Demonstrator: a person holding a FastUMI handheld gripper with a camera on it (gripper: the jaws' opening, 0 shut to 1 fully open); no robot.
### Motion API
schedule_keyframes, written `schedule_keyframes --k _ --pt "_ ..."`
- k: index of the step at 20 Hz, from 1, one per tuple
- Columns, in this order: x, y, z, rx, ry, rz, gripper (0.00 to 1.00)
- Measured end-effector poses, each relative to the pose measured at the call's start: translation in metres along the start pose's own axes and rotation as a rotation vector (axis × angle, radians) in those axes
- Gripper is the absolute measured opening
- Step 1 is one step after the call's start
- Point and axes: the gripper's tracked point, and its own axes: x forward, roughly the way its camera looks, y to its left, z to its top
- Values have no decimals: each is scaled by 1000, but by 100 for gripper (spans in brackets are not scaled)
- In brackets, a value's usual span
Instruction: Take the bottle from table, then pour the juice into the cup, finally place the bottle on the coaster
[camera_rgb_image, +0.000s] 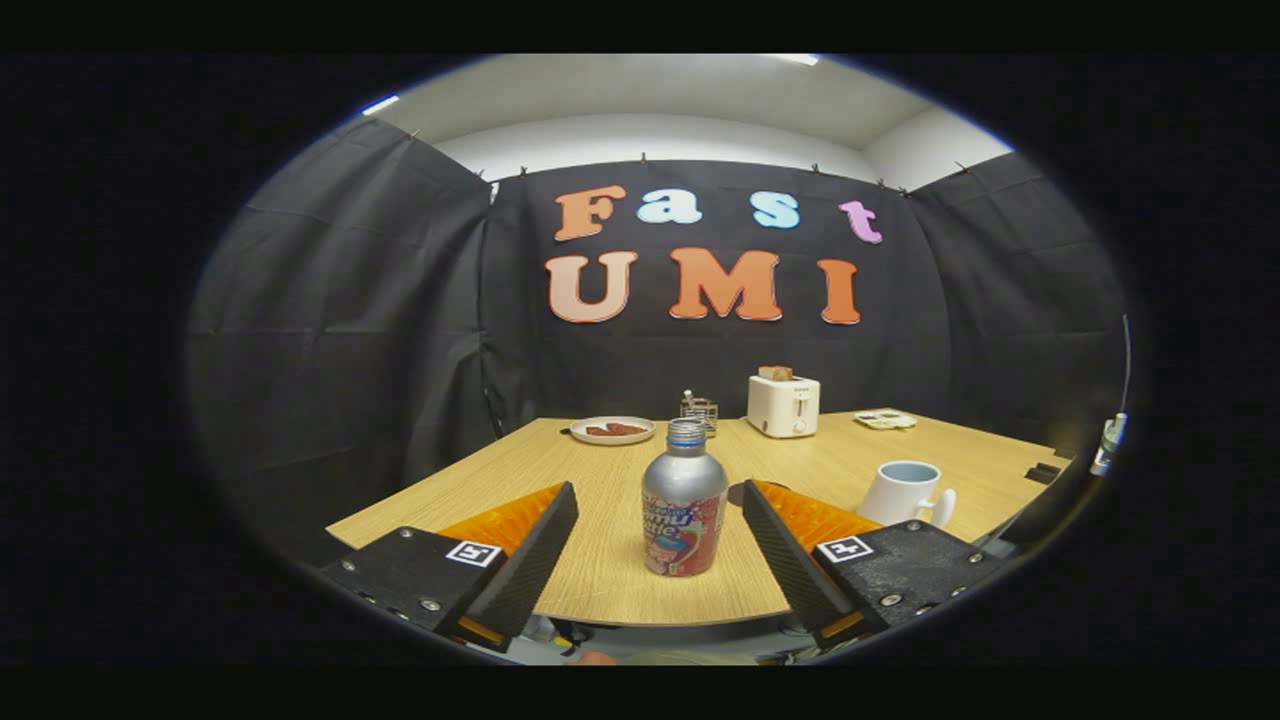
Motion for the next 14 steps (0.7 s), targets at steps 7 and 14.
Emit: schedule_keyframes --k 7,14 --pt "22 -13 -22 -9 77 -34 98" --pt "41 -17 -49 11 180 -50 99"
